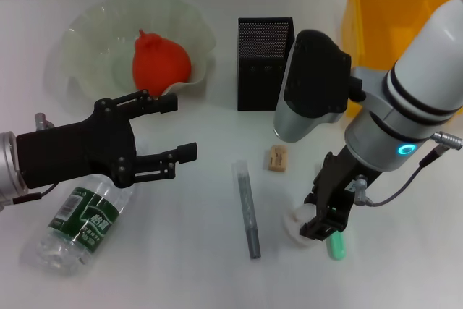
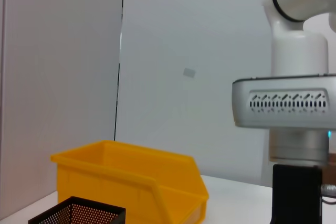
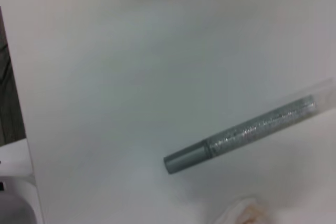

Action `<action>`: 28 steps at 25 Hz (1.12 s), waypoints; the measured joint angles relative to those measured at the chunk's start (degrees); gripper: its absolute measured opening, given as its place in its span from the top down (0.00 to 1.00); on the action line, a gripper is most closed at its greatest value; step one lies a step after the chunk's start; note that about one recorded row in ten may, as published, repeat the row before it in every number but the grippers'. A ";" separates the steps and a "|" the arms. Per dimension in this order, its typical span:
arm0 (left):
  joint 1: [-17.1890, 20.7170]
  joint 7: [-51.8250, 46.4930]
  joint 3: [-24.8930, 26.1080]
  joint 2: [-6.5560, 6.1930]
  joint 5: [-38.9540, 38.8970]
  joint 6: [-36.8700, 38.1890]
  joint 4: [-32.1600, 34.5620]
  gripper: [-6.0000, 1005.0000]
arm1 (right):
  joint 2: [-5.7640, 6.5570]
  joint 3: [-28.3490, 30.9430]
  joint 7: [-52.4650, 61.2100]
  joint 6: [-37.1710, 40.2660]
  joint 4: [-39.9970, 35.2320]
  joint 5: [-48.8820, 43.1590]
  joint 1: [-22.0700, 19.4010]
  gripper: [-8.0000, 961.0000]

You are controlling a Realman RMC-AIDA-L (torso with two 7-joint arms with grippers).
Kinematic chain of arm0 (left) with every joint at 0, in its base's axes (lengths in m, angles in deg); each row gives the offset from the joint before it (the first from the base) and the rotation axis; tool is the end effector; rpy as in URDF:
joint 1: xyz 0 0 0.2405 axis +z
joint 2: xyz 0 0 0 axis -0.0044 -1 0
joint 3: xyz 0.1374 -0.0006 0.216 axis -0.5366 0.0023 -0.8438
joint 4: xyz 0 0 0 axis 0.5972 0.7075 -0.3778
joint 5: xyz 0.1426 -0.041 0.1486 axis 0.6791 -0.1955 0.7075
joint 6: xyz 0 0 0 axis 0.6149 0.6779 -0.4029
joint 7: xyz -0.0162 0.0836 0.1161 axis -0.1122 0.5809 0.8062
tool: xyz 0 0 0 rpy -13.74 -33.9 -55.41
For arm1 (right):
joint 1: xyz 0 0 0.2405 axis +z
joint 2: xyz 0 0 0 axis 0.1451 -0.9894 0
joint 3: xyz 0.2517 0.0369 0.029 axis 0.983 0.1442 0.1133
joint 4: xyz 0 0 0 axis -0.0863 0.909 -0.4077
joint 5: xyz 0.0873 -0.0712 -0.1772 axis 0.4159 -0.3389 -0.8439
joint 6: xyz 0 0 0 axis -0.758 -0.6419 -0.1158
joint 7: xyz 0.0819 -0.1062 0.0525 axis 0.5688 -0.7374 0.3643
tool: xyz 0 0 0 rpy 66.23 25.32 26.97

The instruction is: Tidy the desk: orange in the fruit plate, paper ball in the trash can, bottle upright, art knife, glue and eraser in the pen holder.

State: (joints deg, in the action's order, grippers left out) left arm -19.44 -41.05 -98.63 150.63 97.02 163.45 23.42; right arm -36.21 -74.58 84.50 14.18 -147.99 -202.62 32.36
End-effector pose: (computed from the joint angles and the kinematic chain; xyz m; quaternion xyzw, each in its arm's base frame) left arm -0.2632 0.2822 0.0029 -0.9318 -0.1035 -0.3231 0.1290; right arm 0.1397 0.3102 -0.0670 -0.9536 0.1457 -0.2634 0.0050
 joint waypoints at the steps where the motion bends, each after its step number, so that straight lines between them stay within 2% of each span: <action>1: 0.00 0.00 0.00 0.00 0.00 0.00 0.00 0.19 | 0.00 0.45 0.20 0.43 -0.83 0.13 -0.23 0.49; 4: 0.16 0.00 0.06 -0.01 -0.02 0.09 0.07 0.19 | 0.14 5.16 0.61 2.86 -4.60 0.50 -0.95 0.53; 5: 0.26 0.00 0.09 -0.02 -0.05 0.14 0.19 0.19 | 0.18 10.01 0.67 5.19 -7.66 0.54 -1.51 0.53; 6: 0.35 0.00 0.09 -0.03 -0.12 0.16 0.36 0.19 | 0.18 10.01 0.67 5.19 -7.66 0.54 -1.51 0.53; 12: 1.29 -0.02 1.32 -0.13 -0.51 1.36 1.63 0.19 | 1.11 29.18 -0.51 10.70 -21.63 -2.43 -4.09 0.53; 13: 1.29 -0.02 1.32 -0.13 -0.51 1.36 1.63 0.19 | 1.48 33.56 -1.57 10.60 -23.41 -4.01 -4.63 0.53; 15: 1.58 -0.03 2.00 -0.14 -0.52 1.90 1.65 0.19 | 1.85 38.60 -3.38 9.51 -24.01 -5.32 -5.05 0.53; 17: 1.65 -0.02 2.26 -0.09 -0.45 1.91 1.66 0.19 | 2.18 43.68 -5.45 6.76 -22.63 -6.00 -5.30 0.53; 20: 1.68 0.00 2.36 -0.01 -0.28 1.91 1.66 0.19 | 2.41 46.38 -6.64 1.04 -19.23 -7.76 -5.86 0.52; 23: 1.68 0.00 2.37 0.01 -0.25 1.91 1.59 0.19 | 2.07 46.33 -6.77 -8.18 -14.09 -8.81 -6.62 0.50; 28: 1.65 -2.39 2.38 -0.08 -0.20 1.78 1.67 0.19 | 1.88 45.98 -7.41 -14.72 -5.75 -8.63 -5.71 0.48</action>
State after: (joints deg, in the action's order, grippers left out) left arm -17.80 -43.43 -96.25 150.55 96.82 165.24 25.10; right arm -34.33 -28.60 77.09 -0.54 -153.74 -211.25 26.65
